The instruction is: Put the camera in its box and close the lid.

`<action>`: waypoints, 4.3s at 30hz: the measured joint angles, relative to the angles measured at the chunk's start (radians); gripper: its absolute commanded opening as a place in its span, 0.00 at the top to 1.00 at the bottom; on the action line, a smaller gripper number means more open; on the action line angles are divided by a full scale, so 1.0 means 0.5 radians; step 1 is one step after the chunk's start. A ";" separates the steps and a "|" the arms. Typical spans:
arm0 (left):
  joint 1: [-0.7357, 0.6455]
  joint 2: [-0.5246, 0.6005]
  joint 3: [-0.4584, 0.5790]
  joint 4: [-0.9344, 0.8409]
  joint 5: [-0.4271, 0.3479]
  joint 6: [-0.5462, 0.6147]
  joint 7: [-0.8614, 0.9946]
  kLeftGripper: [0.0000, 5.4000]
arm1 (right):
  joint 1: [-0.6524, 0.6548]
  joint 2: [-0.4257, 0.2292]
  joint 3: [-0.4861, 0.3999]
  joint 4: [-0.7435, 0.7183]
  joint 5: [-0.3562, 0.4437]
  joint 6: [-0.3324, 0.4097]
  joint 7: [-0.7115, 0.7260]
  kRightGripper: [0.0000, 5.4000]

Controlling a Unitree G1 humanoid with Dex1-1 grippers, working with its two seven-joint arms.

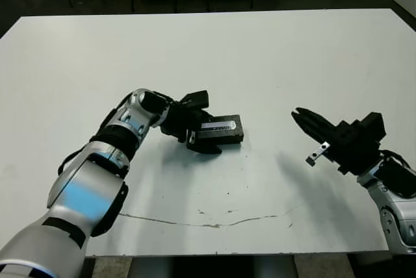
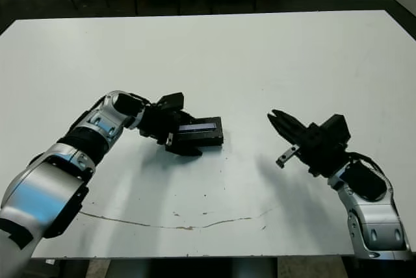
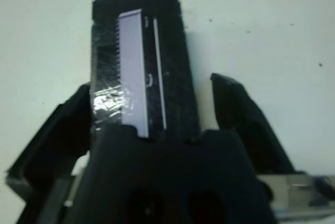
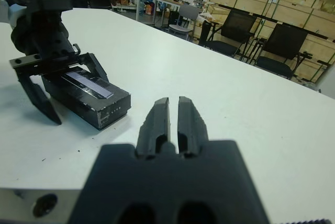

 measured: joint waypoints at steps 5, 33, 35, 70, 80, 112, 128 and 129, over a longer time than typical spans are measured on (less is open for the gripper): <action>-0.001 0.006 0.002 0.026 -0.015 -0.020 -0.021 0.00 | 0.024 -0.001 0.000 -0.090 0.006 0.116 -0.043 1.00; 0.447 0.620 0.292 -0.213 -0.299 -0.192 -0.154 0.00 | 0.005 0.003 0.026 -0.021 -0.014 0.028 0.012 1.00; 0.527 0.695 0.328 -0.300 -0.329 -0.200 -0.150 0.00 | 0.005 0.005 0.028 -0.015 -0.014 0.027 0.013 1.00; 1.485 -0.541 0.208 -2.687 -0.403 1.237 2.431 0.99 | 0.016 0.158 0.020 -0.015 -0.056 0.022 -0.303 1.00; 1.344 -0.579 0.256 -2.074 -0.363 1.189 2.530 0.99 | 0.042 0.159 0.015 -0.087 -0.054 0.128 -0.352 1.00; 1.550 -0.543 0.379 -2.592 -0.649 1.679 2.465 0.99 | 0.104 0.148 -0.004 -0.267 -0.021 0.332 -0.345 1.00; 1.906 -0.008 0.954 -2.733 -0.503 0.250 2.111 0.99 | 0.143 0.352 0.023 -0.252 -0.124 0.157 -0.590 1.00; 1.926 0.021 1.019 -2.691 -0.510 0.217 2.113 0.99 | 0.145 0.371 0.033 -0.257 -0.143 0.157 -0.627 1.00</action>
